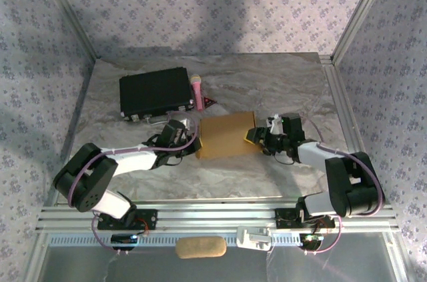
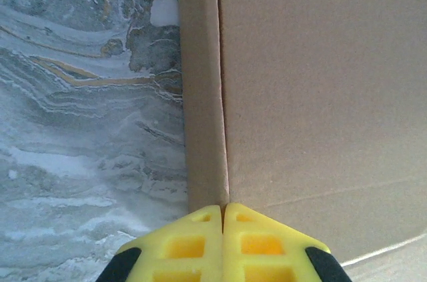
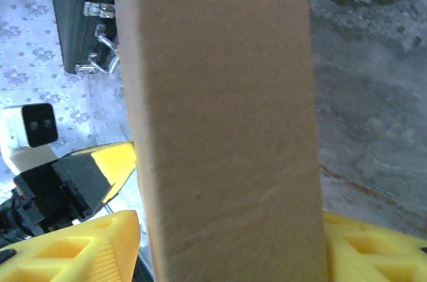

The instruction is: Fold the paper box

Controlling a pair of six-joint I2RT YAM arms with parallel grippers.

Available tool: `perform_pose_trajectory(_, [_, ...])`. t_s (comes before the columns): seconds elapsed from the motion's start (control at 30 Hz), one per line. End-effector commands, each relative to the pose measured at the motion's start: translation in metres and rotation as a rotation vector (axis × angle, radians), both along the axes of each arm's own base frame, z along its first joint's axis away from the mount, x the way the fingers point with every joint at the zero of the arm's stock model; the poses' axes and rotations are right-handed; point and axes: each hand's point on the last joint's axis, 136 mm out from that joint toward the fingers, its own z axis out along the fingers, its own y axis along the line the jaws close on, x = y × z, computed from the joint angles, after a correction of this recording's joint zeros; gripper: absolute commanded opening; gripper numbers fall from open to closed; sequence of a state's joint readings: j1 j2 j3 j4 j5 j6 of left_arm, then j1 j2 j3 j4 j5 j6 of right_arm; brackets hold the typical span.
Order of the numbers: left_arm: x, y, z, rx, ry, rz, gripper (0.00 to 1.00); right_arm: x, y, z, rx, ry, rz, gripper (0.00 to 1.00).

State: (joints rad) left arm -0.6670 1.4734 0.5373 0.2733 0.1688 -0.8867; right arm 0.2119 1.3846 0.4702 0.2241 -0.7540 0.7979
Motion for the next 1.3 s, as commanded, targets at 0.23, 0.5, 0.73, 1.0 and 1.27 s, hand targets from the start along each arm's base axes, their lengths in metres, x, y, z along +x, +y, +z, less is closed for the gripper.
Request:
perform_pose_trajectory(0.23, [-0.022, 0.040, 0.014, 0.122, 0.040, 0.067, 0.44, 0.013, -0.002, 0.030, 0.131, 0.125, -0.188, 0.35])
perform_pose_trajectory(0.5, [-0.029, 0.007, 0.101, 0.457, -0.434, -0.281, 0.52, 0.006, -0.010, 0.062, 0.108, 0.282, -0.237, 0.35])
perform_pose_trajectory(0.73, [-0.040, -0.029, 0.115, 0.945, -0.858, -0.616, 0.56, -0.004, -0.015, 0.071, 0.139, 0.408, -0.190, 0.33])
perform_pose_trajectory(1.0, [-0.024, -0.048, 0.111, 1.164, -1.068, -0.721, 0.60, -0.015, -0.021, 0.082, 0.130, 0.421, -0.183, 0.33])
perform_pose_trajectory(1.27, [-0.040, -0.070, 0.088, 1.115, -1.101, -0.874, 0.60, -0.015, -0.026, 0.087, 0.150, 0.424, -0.191, 0.33])
